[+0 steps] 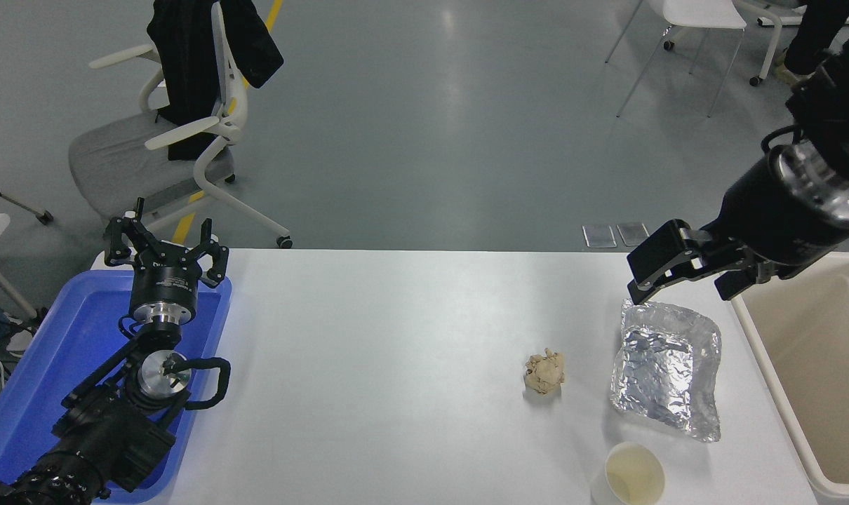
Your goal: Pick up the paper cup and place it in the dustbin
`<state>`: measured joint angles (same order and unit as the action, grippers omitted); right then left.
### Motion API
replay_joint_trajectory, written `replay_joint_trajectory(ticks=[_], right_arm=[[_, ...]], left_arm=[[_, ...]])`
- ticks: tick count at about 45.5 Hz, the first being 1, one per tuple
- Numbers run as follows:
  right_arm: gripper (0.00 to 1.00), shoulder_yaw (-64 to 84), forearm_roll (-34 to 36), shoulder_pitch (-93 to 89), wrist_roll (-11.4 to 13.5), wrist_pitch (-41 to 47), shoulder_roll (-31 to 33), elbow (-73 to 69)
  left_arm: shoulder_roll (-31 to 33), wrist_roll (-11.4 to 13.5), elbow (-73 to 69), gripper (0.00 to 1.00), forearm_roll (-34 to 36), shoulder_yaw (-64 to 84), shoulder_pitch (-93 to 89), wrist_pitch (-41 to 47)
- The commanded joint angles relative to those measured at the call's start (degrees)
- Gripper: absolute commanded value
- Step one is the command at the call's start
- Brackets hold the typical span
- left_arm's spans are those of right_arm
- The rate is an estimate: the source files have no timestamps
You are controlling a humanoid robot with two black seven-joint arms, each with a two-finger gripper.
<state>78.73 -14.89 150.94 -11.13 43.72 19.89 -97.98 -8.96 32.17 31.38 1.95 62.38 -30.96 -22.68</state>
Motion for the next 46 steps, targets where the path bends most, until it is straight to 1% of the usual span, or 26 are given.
replay_joint_trajectory(ticks=[1, 6, 17, 24, 28, 32, 39, 42, 46], right_arm=[[1.0, 1.26, 0.3, 3.66, 0.23, 1.28, -0.11, -1.07], [1.0, 1.34, 0.3, 3.31, 0.23, 1.28, 0.24, -1.77], [1.0, 2.75, 0.04, -2.49, 0.23, 1.28, 3.84, -2.02], [1.0, 2.49, -0.67, -11.71, 0.23, -5.74, 5.07, -2.02], [1.0, 1.96, -1.37, -15.85, 0.23, -7.24, 6.65, -2.02], [1.0, 1.34, -3.91, -20.06, 0.23, -8.64, 9.29, -2.02], [1.0, -0.15, -12.78, -28.41, 0.14, -14.97, 14.56, -2.02], [1.0, -0.59, -16.04, -30.97, 0.14, -16.12, 17.19, -2.02], [1.0, -2.08, -18.24, -34.04, 0.14, -17.7, 19.66, -2.02]], left_arm=[[0.0, 0.0, 0.0, 0.99, -0.01, 0.02, 0.03, 0.0], [0.0, 0.0, 0.0, 0.99, -0.01, 0.02, 0.03, 0.0], [0.0, 0.0, 0.0, 0.99, -0.01, 0.02, 0.03, 0.0], [0.0, 0.0, 0.0, 0.99, -0.01, 0.02, -0.06, 0.0], [0.0, 0.0, 0.0, 0.99, -0.01, 0.02, 0.03, 0.0], [0.0, 0.0, 0.0, 0.99, -0.01, 0.02, 0.03, 0.0], [0.0, 0.0, 0.0, 0.99, -0.01, 0.02, 0.03, 0.0], [0.0, 0.0, 0.0, 0.99, -0.01, -0.07, 0.03, 0.0], [0.0, 0.0, 0.0, 0.99, -0.01, -0.07, 0.03, 0.0]])
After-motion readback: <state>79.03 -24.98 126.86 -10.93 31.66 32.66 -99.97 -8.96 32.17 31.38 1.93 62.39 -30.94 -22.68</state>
